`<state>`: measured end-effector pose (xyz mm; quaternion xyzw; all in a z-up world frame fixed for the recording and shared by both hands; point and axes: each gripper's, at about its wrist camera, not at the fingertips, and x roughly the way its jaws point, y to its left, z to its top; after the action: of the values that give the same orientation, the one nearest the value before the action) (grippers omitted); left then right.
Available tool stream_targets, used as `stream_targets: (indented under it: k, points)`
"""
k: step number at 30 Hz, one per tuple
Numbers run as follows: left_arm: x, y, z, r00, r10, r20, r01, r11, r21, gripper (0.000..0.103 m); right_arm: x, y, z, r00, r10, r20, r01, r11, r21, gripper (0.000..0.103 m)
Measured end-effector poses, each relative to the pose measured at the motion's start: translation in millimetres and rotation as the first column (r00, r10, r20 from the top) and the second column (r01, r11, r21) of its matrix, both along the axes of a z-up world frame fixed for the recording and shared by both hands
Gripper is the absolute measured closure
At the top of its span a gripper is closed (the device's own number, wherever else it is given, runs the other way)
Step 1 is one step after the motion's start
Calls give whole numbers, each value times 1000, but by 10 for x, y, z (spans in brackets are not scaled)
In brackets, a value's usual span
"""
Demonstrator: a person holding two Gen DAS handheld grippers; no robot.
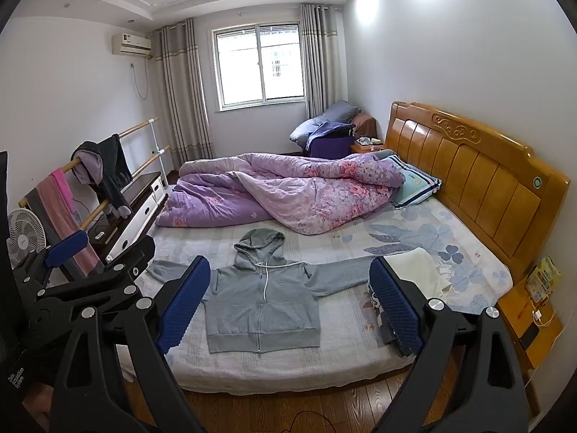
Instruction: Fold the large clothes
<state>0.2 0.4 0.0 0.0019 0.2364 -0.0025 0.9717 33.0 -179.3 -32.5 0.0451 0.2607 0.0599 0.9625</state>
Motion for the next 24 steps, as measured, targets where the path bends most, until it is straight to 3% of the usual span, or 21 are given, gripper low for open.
stream_targets:
  k: [24]
  points:
    - [-2,-6,0,1000,0,4,0,1000,6,5,2,0,-1,1000,0,1,0,1000,0,16]
